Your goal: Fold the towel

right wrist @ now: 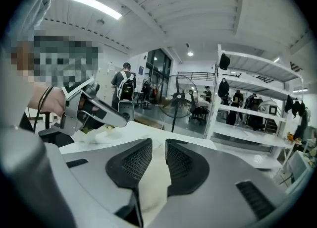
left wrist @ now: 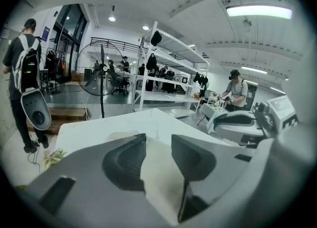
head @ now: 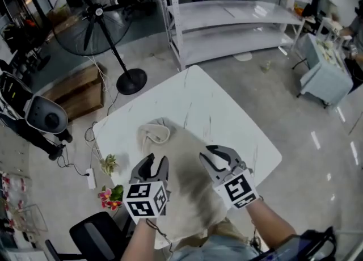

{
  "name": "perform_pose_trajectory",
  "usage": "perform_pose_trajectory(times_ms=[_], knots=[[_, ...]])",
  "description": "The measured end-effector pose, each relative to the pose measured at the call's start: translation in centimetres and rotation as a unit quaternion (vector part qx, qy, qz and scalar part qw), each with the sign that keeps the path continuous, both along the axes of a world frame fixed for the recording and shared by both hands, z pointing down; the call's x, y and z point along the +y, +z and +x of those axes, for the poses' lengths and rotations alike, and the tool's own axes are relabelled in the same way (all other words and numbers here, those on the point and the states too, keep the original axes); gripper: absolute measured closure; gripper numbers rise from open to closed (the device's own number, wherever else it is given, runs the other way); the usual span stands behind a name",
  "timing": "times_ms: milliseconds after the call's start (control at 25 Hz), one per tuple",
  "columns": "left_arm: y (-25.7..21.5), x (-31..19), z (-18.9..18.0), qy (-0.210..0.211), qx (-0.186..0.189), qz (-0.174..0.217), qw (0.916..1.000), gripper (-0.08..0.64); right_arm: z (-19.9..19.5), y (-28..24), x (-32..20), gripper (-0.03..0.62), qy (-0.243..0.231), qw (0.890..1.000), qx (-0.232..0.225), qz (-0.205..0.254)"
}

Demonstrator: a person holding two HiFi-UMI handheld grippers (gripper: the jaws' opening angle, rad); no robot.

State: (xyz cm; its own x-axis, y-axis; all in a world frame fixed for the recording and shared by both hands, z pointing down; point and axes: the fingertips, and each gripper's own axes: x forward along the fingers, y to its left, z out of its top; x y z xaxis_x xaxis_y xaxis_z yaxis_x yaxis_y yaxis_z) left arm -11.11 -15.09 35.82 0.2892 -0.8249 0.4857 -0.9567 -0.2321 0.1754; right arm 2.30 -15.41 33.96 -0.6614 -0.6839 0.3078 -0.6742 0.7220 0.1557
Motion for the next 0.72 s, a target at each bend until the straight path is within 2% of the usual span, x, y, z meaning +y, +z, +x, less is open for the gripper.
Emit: perform_pose_trajectory(times_ms=[120, 200, 360, 440, 480, 520, 560, 600, 640, 720], knots=[[2.7, -3.5, 0.9, -0.008, 0.0, -0.028, 0.9996, 0.345, -0.6, 2.8, -3.7, 0.444, -0.035, 0.998, 0.006, -0.042], [4.9, -5.8, 1.2, -0.017, -0.008, -0.046, 0.9988, 0.331, -1.1, 4.9, -6.0, 0.427, -0.055, 0.996, 0.012, -0.064], [8.9, -9.7, 1.0, -0.031, -0.051, -0.074, 0.9954, 0.324, -2.0, 8.3, -9.5, 0.423, -0.084, 0.992, 0.012, -0.092], [10.9, -10.5, 0.7, -0.039, -0.079, -0.101, 0.991, 0.325, -2.5, 9.9, -10.3, 0.422, -0.101, 0.989, 0.015, -0.109], [11.8, -10.7, 0.3, -0.047, -0.095, -0.117, 0.9875, 0.346, -2.7, 10.7, -10.5, 0.422, -0.109, 0.987, 0.014, -0.118], [12.6, -10.8, -0.3, -0.058, -0.11, -0.13, 0.9836, 0.416, -2.9, 11.4, -10.7, 0.422, -0.116, 0.985, 0.014, -0.128], [13.1, -10.8, -0.9, -0.07, -0.12, -0.14, 0.9803, 0.519, -3.0, 12.2, -10.7, 0.422, -0.123, 0.983, 0.016, -0.137], [13.4, -10.7, -1.4, -0.081, -0.119, -0.146, 0.9787, 0.545, -3.1, 12.8, -10.7, 0.421, -0.129, 0.981, 0.018, -0.147], [13.4, -10.5, -1.8, -0.092, -0.106, -0.149, 0.9789, 0.551, -3.3, 13.4, -10.7, 0.42, -0.136, 0.978, 0.021, -0.156], [13.1, -9.8, -3.1, -0.125, -0.042, -0.151, 0.9797, 0.551, -3.7, 14.4, -10.6, 0.416, -0.145, 0.974, 0.026, -0.17]])
